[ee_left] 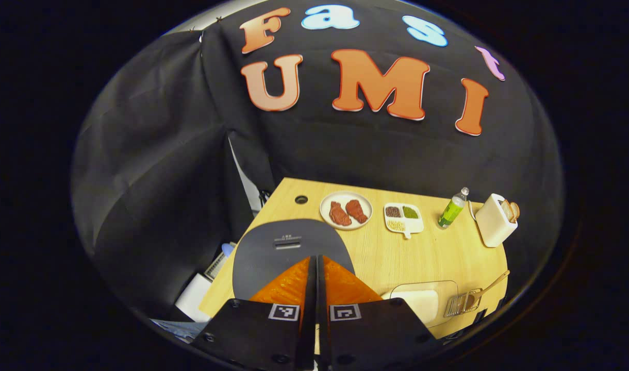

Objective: Close the left gripper, press the button to open the rice cooker; take a wooden spoon from the chopstick holder with the right hand, scoop a spoonful of rice and pour it into the rice cooker, then put the wooden spoon back into the chopstick holder.

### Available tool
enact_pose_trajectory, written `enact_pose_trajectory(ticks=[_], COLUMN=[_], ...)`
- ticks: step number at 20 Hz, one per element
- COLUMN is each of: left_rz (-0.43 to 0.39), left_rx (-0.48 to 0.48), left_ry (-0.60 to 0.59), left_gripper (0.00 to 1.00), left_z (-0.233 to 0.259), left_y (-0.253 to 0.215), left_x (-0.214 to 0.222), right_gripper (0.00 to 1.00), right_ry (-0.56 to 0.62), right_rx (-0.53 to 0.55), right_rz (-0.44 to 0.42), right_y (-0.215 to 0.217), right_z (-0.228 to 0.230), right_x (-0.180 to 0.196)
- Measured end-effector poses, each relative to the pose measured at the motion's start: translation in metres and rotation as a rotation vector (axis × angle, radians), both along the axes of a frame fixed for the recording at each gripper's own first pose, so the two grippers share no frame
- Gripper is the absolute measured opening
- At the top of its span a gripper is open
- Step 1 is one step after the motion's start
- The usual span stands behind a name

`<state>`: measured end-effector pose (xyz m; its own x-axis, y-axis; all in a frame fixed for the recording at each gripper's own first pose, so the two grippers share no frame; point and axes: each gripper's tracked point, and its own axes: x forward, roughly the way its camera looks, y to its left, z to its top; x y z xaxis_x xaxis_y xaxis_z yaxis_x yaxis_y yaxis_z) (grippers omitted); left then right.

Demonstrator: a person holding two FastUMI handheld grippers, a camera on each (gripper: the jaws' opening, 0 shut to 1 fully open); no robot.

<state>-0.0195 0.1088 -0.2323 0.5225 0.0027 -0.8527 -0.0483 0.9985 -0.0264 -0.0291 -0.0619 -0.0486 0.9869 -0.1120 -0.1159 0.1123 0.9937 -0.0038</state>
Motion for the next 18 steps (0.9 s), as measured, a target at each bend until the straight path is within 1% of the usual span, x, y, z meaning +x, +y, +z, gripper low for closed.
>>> enact_pose_trajectory(ticks=[4,7,9,10,12,13,14,17,18], left_rz=[0.044,0.1,0.127,0.137,0.163,0.181,0.193,0.219,0.218], left_rx=[-0.044,-0.06,-0.087,-0.101,-0.132,-0.154,-0.177,-0.18,-0.185], left_ry=[0.175,0.295,0.36,0.386,0.419,0.437,0.45,0.476,0.461], left_gripper=[0.08,0.08,0.08,0.06,0.06,0.08,0.06,0.06,0.06], left_z=[-0.033,-0.055,-0.074,-0.079,-0.088,-0.091,-0.093,-0.104,-0.105], left_y=[0.007,0.017,0.018,0.019,0.02,0.018,0.015,0.02,0.021], left_x=[-0.022,-0.041,-0.051,-0.054,-0.058,-0.062,-0.064,-0.068,-0.062], right_gripper=[0.9,0.9,0.9,0.9,0.9,0.9,0.9,0.9,0.9], right_ry=[0.024,0.043,0.059,0.066,0.075,0.076,0.077,0.065,0.069], right_rx=[-0.004,-0.007,0.008,0.014,0.013,0.006,0.0,0.005,0.008], right_rz=[-0.006,-0.02,-0.024,-0.026,-0.028,-0.028,-0.024,-0.014,-0.015], right_y=[0.0,-0.003,-0.004,-0.003,-0.004,-0.003,-0.002,0.005,0.006], right_z=[-0.009,-0.016,-0.022,-0.024,-0.027,-0.028,-0.028,-0.026,-0.027], right_x=[-0.003,-0.005,-0.006,-0.006,-0.006,-0.006,-0.007,-0.009,-0.008])
